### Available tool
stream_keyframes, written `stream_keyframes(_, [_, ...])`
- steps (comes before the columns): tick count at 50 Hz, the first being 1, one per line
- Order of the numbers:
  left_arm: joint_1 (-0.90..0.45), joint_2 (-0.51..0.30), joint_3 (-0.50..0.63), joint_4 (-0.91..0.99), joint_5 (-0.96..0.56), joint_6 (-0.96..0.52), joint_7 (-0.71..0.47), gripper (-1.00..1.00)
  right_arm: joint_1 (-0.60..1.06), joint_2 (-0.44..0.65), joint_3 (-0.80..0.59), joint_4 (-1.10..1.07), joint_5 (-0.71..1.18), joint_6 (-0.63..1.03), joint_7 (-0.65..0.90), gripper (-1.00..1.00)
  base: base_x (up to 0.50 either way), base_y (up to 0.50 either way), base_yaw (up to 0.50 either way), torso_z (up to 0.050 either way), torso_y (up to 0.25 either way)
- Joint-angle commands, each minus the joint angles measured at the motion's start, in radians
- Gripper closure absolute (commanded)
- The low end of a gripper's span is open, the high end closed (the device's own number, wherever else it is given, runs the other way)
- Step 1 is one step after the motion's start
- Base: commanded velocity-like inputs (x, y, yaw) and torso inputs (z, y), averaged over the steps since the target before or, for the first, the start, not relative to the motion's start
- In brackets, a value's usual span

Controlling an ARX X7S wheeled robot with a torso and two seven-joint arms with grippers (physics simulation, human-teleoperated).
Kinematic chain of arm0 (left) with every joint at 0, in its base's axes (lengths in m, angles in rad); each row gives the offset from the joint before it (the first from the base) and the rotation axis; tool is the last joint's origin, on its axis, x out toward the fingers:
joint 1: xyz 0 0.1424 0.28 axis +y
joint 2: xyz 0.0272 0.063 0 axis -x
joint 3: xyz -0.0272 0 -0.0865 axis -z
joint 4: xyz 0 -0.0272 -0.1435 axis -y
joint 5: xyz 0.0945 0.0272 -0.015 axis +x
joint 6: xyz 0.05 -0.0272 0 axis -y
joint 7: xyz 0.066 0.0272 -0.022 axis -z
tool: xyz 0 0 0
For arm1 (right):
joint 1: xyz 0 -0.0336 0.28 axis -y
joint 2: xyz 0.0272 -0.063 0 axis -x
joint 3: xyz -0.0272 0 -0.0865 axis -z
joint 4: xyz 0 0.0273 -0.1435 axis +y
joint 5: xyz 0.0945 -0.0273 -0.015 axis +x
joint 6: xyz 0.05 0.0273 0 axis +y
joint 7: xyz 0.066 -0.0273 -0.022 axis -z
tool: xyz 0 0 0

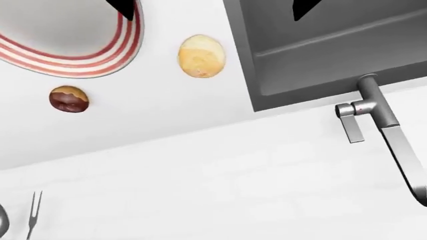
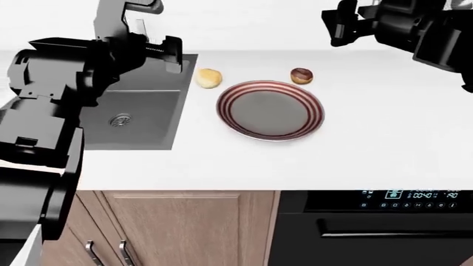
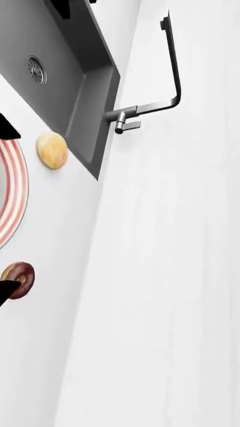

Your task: Place the pastries on the plates.

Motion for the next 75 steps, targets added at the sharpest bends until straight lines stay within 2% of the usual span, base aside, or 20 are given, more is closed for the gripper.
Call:
stream_keyframes(1, [0.003, 0.001, 0.004, -0.008, 0.006, 0.004, 0.006, -1.00, -0.010, 0.001, 0.019, 0.012, 0.011, -0.011, 0.008, -1.00, 0.45, 0.00, 0.00, 0.000, 0.000])
stream_keyframes(43, [0.021, -0.004, 0.002, 0.031, -0.004, -0.022, -0.011, -1.00, 0.005, -0.014, -0.007, 0.056, 0.011, 0.008, -0.042, -1.00, 0.41, -0.11, 0.00, 0.000, 0.000])
stream_keyframes(75, [0.002, 0.021, 0.015, -0.070, 0.005, 0.035, 0.010, -1.00, 0.014, -0.021, -0.034, 0.074, 0.004, 0.049, -0.051, -1.00, 0.10, 0.00, 0.00, 0.000, 0.000])
